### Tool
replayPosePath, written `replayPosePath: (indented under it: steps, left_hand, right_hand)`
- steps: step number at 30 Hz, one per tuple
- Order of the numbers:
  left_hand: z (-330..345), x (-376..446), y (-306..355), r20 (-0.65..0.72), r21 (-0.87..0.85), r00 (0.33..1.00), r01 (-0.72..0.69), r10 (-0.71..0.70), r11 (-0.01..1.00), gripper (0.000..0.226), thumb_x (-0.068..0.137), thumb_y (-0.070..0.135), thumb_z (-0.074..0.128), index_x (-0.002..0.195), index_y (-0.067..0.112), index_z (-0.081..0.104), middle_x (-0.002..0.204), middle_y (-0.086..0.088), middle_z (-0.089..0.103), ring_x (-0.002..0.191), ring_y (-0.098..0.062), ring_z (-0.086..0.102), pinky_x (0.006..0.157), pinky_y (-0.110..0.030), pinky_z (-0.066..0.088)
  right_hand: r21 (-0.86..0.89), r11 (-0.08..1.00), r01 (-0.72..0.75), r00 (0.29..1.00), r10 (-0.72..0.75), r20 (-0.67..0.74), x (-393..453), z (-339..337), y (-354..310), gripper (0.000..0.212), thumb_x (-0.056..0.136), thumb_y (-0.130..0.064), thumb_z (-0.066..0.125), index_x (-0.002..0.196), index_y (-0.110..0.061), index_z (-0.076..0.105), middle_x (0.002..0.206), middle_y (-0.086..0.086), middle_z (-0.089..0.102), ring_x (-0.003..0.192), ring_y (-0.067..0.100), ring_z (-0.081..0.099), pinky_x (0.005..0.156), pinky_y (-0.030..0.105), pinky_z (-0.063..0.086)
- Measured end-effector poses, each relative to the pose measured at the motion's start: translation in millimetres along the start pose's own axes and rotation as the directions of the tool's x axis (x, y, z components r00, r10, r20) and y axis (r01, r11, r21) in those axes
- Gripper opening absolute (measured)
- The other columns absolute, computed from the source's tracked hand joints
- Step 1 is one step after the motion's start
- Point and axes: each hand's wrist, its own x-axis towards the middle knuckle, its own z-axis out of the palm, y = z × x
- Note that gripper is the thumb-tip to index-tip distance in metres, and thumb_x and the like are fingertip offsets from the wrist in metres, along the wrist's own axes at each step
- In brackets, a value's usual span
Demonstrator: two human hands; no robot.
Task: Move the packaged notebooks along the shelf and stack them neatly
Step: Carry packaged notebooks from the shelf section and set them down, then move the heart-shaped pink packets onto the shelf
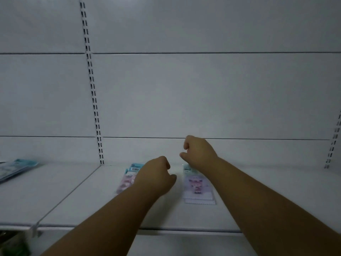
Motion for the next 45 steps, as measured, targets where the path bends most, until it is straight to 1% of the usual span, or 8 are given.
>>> replayPosePath:
  steps: [5, 9, 15, 19, 27, 38, 42, 45]
  left_hand:
    - [-70, -25, -95, -0.130, 0.083, 0.988, 0.089, -0.077, 0.993, 0.033, 0.082, 0.046, 0.065, 0.109, 0.028, 0.058, 0.099, 0.006, 0.066, 0.079, -0.009, 0.056, 0.059, -0.020, 0.041]
    - [-143, -73, -206, -0.234, 0.164, 0.959, 0.202, -0.161, 0.966, 0.038, 0.083, 0.051, 0.060, 0.112, 0.027, 0.059, 0.105, 0.005, 0.063, 0.087, -0.013, 0.059, 0.076, -0.029, 0.050]
    - [-246, -149, -358, -0.220, 0.290, 0.937, 0.329, -0.273, 0.899, 0.035, 0.084, 0.048, 0.058, 0.111, 0.027, 0.057, 0.107, 0.003, 0.057, 0.091, -0.015, 0.057, 0.078, -0.029, 0.050]
    - [-294, -167, -436, -0.223, 0.287, 0.908, 0.409, -0.355, 0.866, 0.030, 0.083, 0.039, 0.055, 0.109, 0.025, 0.058, 0.103, 0.003, 0.054, 0.087, -0.015, 0.056, 0.076, -0.032, 0.053]
    - [-317, -116, -559, -0.282, 0.276, 0.891, 0.430, -0.356, 0.859, 0.033, 0.086, 0.047, 0.056, 0.112, 0.026, 0.057, 0.106, 0.003, 0.058, 0.087, -0.014, 0.058, 0.079, -0.033, 0.053]
    - [-340, -10, -682, -0.263, 0.279, 0.908, 0.394, -0.325, 0.875, 0.033, 0.086, 0.045, 0.055, 0.111, 0.023, 0.059, 0.112, -0.002, 0.061, 0.100, -0.022, 0.058, 0.082, -0.031, 0.046]
    - [-334, 29, -720, -0.219, 0.386, 0.913, 0.404, -0.343, 0.829, 0.052, 0.087, 0.058, 0.048, 0.115, 0.016, 0.056, 0.117, -0.009, 0.060, 0.106, -0.028, 0.055, 0.088, -0.037, 0.045]
    - [-329, 59, -739, -0.105, 0.470, 0.918, 0.385, -0.382, 0.795, 0.070, 0.079, 0.073, 0.042, 0.118, 0.016, 0.053, 0.120, -0.009, 0.060, 0.111, -0.029, 0.052, 0.089, -0.039, 0.041]
  right_hand:
    - [0.069, 0.954, 0.292, 0.952, -0.283, -0.120, -8, 19, -129, 0.029, 0.082, -0.038, 0.064, 0.106, -0.024, 0.054, 0.098, -0.001, 0.059, 0.084, 0.018, 0.058, 0.072, 0.033, 0.052]
    - [0.056, 0.879, 0.474, 0.876, -0.465, -0.124, -21, 50, -247, 0.039, 0.083, -0.042, 0.060, 0.117, -0.024, 0.051, 0.111, 0.003, 0.055, 0.096, 0.023, 0.056, 0.080, 0.039, 0.051]
    - [0.069, 0.796, 0.601, 0.799, -0.599, -0.055, -33, 104, -422, 0.042, 0.085, -0.046, 0.055, 0.118, -0.020, 0.049, 0.113, 0.007, 0.054, 0.095, 0.028, 0.057, 0.078, 0.040, 0.050]
    - [0.099, 0.793, 0.601, 0.799, -0.601, -0.034, -27, 142, -501, 0.040, 0.086, -0.046, 0.054, 0.114, -0.018, 0.050, 0.108, 0.007, 0.054, 0.091, 0.027, 0.056, 0.070, 0.034, 0.043]
    - [0.062, 0.781, 0.621, 0.782, -0.623, 0.012, 26, 231, -591, 0.040, 0.085, -0.048, 0.054, 0.112, -0.019, 0.050, 0.107, 0.006, 0.053, 0.090, 0.027, 0.055, 0.068, 0.033, 0.039]
    - [0.077, 0.796, 0.600, 0.793, -0.604, 0.075, 118, 320, -686, 0.042, 0.084, -0.050, 0.054, 0.114, -0.020, 0.051, 0.110, 0.005, 0.053, 0.095, 0.027, 0.055, 0.078, 0.038, 0.047]
    - [0.044, 0.844, 0.534, 0.839, -0.536, 0.093, 123, 349, -693, 0.042, 0.084, -0.049, 0.055, 0.116, -0.021, 0.051, 0.112, 0.006, 0.054, 0.095, 0.027, 0.055, 0.080, 0.037, 0.047]
    - [-0.014, 0.894, 0.447, 0.891, -0.444, 0.098, 123, 361, -694, 0.043, 0.085, -0.049, 0.054, 0.118, -0.021, 0.051, 0.114, 0.006, 0.054, 0.097, 0.027, 0.056, 0.080, 0.038, 0.047]
